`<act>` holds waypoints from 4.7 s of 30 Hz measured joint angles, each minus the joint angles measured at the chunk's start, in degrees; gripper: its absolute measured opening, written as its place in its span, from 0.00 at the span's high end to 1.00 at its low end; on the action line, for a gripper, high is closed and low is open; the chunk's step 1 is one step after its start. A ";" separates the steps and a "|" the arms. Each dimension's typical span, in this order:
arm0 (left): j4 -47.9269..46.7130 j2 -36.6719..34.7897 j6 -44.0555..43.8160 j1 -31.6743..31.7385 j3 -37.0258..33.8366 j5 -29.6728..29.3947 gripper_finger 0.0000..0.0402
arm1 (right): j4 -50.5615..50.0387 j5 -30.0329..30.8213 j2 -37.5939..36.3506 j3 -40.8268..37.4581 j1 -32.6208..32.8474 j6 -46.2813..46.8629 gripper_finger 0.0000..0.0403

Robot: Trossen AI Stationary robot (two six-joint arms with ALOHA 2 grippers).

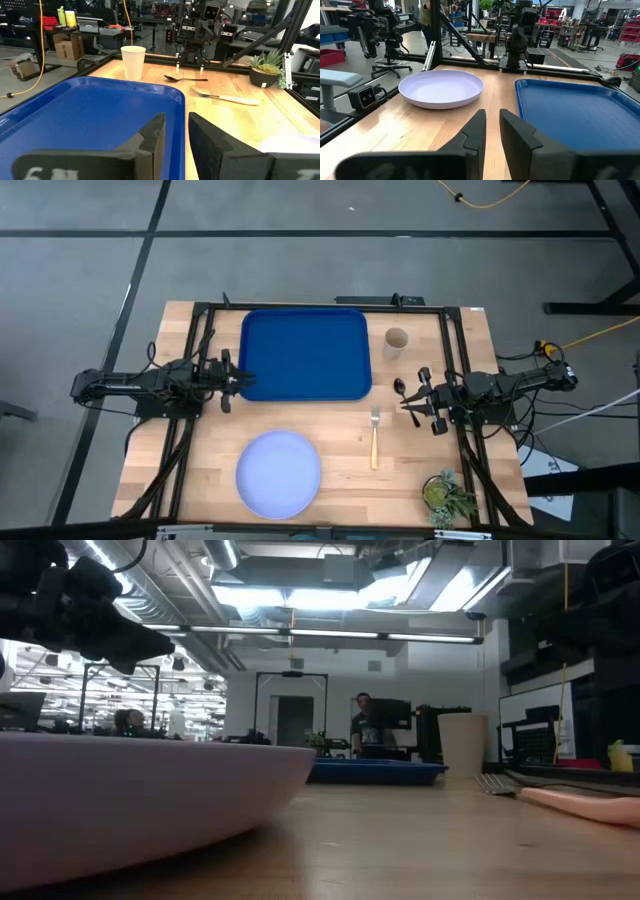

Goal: Pick and place plate/cup/fork/spoon on tray

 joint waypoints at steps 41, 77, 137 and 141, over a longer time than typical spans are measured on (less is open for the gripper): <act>0.00 0.01 0.00 0.01 0.02 -0.01 0.80 | 24.42 28.45 5.96 12.35 0.07 -19.98 0.85; 0.00 0.01 0.00 0.00 0.02 -0.01 0.80 | -54.19 17.77 61.87 58.71 -34.40 -40.11 0.85; -0.02 -0.01 0.00 0.01 0.00 -0.01 0.80 | -46.03 6.44 66.10 50.71 -40.00 -39.38 0.85; 0.00 0.00 0.00 0.00 0.01 0.00 0.80 | -47.04 6.45 66.10 50.71 -40.45 -39.39 0.85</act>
